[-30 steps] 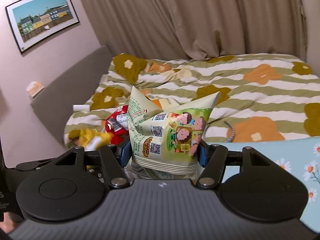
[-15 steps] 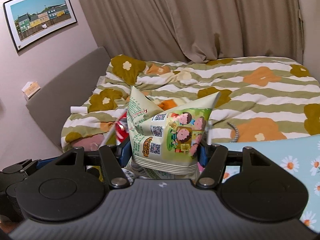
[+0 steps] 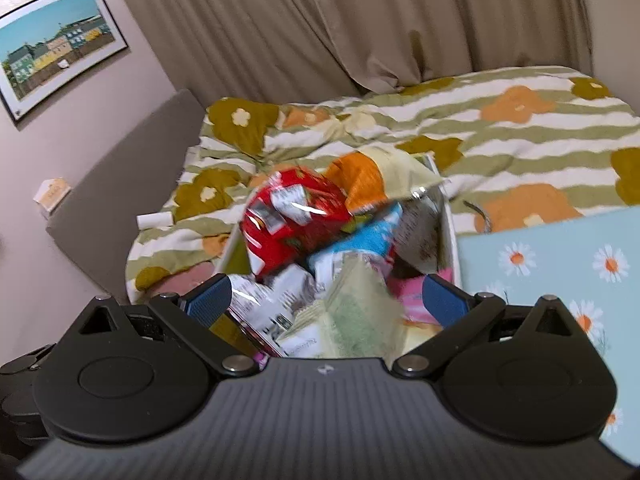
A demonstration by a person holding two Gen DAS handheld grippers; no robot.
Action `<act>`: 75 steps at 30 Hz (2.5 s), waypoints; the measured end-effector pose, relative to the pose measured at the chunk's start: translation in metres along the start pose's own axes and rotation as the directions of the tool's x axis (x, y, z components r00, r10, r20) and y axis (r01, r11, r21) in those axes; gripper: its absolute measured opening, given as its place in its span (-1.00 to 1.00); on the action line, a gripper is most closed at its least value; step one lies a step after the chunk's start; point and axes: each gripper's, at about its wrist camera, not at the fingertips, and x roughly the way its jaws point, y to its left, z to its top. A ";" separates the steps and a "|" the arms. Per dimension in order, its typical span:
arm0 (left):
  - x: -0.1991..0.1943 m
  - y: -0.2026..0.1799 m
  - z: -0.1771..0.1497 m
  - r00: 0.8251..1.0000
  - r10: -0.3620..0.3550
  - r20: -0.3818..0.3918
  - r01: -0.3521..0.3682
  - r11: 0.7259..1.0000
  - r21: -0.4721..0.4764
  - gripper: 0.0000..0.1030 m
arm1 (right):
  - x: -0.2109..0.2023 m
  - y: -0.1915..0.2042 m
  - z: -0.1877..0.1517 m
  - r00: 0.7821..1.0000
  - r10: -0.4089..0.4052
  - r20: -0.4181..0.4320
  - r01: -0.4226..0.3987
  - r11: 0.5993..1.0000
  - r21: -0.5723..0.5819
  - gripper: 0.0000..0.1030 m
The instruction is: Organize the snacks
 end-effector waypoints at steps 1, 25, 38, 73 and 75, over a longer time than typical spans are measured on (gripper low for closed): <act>0.000 -0.001 -0.001 1.000 -0.003 -0.003 0.003 1.000 -0.001 1.00 | -0.001 -0.001 -0.002 1.000 -0.006 -0.001 0.006 1.000 0.004 1.00; -0.093 -0.072 -0.001 0.980 0.042 0.192 -0.048 0.999 0.022 1.00 | -0.123 -0.028 0.003 0.990 -0.006 0.143 0.018 0.996 -0.083 1.00; -0.135 -0.116 -0.031 0.936 0.083 0.343 -0.112 0.992 0.065 1.00 | -0.187 -0.056 -0.039 0.948 -0.255 0.192 0.293 0.934 -0.206 1.00; -0.115 -0.147 -0.056 0.969 0.065 0.238 -0.103 0.983 0.153 1.00 | -0.197 -0.085 -0.068 0.917 -0.367 0.155 0.388 0.911 -0.138 1.00; -0.115 -0.147 -0.056 0.969 0.066 0.237 -0.104 0.983 0.153 1.00 | -0.197 -0.085 -0.069 0.917 -0.367 0.155 0.388 0.911 -0.137 1.00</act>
